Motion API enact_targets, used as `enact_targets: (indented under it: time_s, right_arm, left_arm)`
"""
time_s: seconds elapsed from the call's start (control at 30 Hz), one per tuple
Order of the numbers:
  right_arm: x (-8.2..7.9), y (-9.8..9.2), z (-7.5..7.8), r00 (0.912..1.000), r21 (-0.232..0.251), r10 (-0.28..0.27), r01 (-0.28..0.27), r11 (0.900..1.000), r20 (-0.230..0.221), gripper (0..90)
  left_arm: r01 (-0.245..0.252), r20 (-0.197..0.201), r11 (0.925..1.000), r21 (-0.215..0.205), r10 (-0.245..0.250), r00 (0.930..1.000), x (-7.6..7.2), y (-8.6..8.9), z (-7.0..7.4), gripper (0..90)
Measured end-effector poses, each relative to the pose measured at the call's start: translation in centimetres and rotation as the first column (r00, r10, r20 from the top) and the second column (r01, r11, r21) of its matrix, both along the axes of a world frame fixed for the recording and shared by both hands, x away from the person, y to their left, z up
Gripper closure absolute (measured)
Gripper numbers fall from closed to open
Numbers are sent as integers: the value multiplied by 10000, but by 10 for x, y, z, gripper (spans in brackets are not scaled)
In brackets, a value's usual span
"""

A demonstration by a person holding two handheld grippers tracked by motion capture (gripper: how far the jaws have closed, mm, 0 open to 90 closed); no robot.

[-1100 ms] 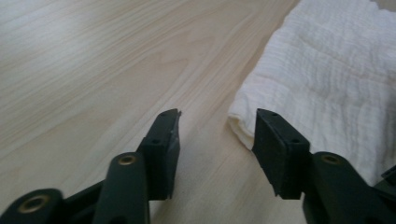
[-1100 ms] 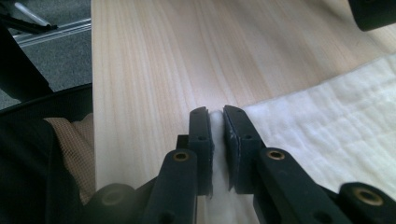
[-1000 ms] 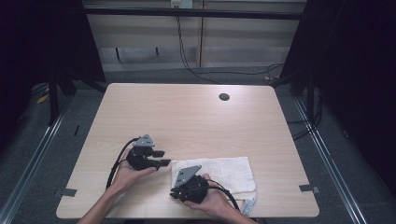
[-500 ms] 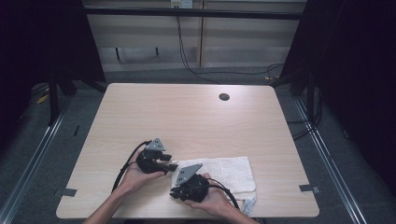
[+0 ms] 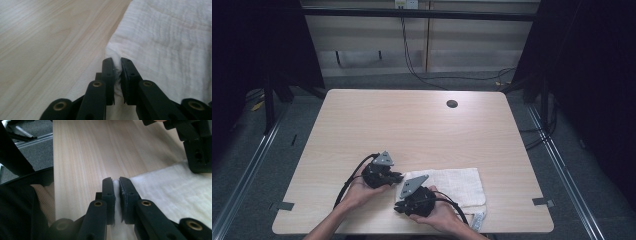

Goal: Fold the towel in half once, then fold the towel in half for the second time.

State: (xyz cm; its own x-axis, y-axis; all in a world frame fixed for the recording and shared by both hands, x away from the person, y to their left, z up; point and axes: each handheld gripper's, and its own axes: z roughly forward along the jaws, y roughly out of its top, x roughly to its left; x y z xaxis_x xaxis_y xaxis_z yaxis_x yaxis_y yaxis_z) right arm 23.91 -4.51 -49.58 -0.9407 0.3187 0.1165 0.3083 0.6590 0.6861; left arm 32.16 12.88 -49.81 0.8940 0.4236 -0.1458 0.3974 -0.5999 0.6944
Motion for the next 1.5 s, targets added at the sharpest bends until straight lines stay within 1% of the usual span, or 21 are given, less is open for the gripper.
enact_targets:
  time_s: [0.03, 0.07, 0.13, 0.17, 0.2, 0.27, 0.4, 0.5, 0.57, 0.63, 0.73, 0.8, 0.9, 0.93, 1.0, 1.13, 1.23, 1.27, 1.37, 1.4, 1.5]
  right_arm:
    - [-1, 0, 1, 9999, -11, -61, 61, 10000, -111, 836]
    - [-1, 0, 2, 9999, -4, -67, 67, 10000, -88, 837]
    - [-2, 0, 4, 9999, 58, -88, 89, 9999, -98, 837]
    - [-1, -1, 6, 10000, 186, -82, 82, 9998, 27, 837]
    - [-1, -1, 7, 9999, 204, -112, 112, 9997, -2, 837]
    - [-2, -4, 10, 9998, 365, -186, 186, 9992, -13, 837]
    - [-3, -7, 16, 9996, 593, -278, 278, 9979, -8, 837]
    - [-3, -8, 19, 9995, 742, -306, 307, 9968, -26, 837]
    - [-1, -9, 22, 9993, 924, -360, 362, 9951, -47, 837]
    - [0, -10, 26, 9984, 1132, -515, 536, 9921, -215, 837]
    - [3, -11, 31, 9982, 1351, -538, 568, 9892, -263, 838]
    - [4, -11, 34, 9981, 1429, -556, 587, 9880, -257, 838]
    - [6, -11, 38, 9988, 1556, -482, 484, 9866, -49, 838]
    - [5, -11, 40, 9987, 1554, -506, 509, 9865, -60, 838]
    - [6, -12, 43, 9986, 1682, -533, 520, 9844, 33, 838]
    - [3, -15, 46, 9980, 1756, -630, 603, 9826, 100, 838]
    - [4, -17, 52, 9976, 1896, -656, 606, 9800, 201, 838]
    - [5, -17, 53, 9978, 1952, -633, 581, 9790, 206, 838]
    - [7, -14, 57, 9981, 2032, -586, 539, 9777, 171, 838]
    - [8, -13, 58, 9985, 2050, -534, 494, 9775, 141, 838]
    - [9, -10, 62, 9985, 2204, -542, 514, 9740, 66, 838]
  left_arm:
    - [2, -79, 10000, -62, -2, 10000, 0, 0, 0, 839]
    - [-9, -203, 10000, -52, 8, 9998, 1, 2, 1, 840]
    - [-107, -394, 9996, -264, 97, 9992, 2, 4, 1, 840]
    - [-113, -434, 9993, -364, 97, 9990, 2, 4, 2, 842]
    - [-84, -447, 9992, -383, 67, 9990, 2, 5, 3, 843]
    - [-144, -619, 9976, -676, 102, 9980, 3, 7, 6, 844]
    - [-336, -679, 9926, -1166, 257, 9974, 5, 13, 11, 844]
    - [-396, -589, 9905, -1318, 321, 9978, 8, 16, 13, 845]
    - [-438, -639, 9891, -1408, 351, 9973, 10, 17, 14, 846]
    - [-476, -662, 9849, -1665, 370, 9971, 11, 20, 17, 847]
    - [-575, -666, 9800, -1905, 455, 9967, 14, 24, 20, 847]
    - [-609, -632, 9783, -1980, 493, 9968, 16, 28, 23, 847]
    - [-655, -574, 9744, -2152, 543, 9969, 16, 31, 28, 847]
    - [-691, -532, 9717, -2258, 585, 9969, 16, 31, 30, 848]
    - [-687, -516, 9711, -2287, 583, 9970, 16, 32, 30, 847]
    - [-632, -426, 9746, -2150, 553, 9976, 16, 33, 33, 846]
    - [-608, -343, 9736, -2202, 545, 9979, 16, 33, 38, 847]
    - [-652, -276, 9730, -2216, 606, 9978, 16, 34, 40, 847]
    - [-642, -212, 9753, -2111, 611, 9979, 15, 35, 40, 847]
    - [-671, -263, 9729, -2212, 628, 9977, 15, 36, 40, 847]
    - [-730, -217, 9705, -2300, 699, 9973, 16, 40, 44, 846]
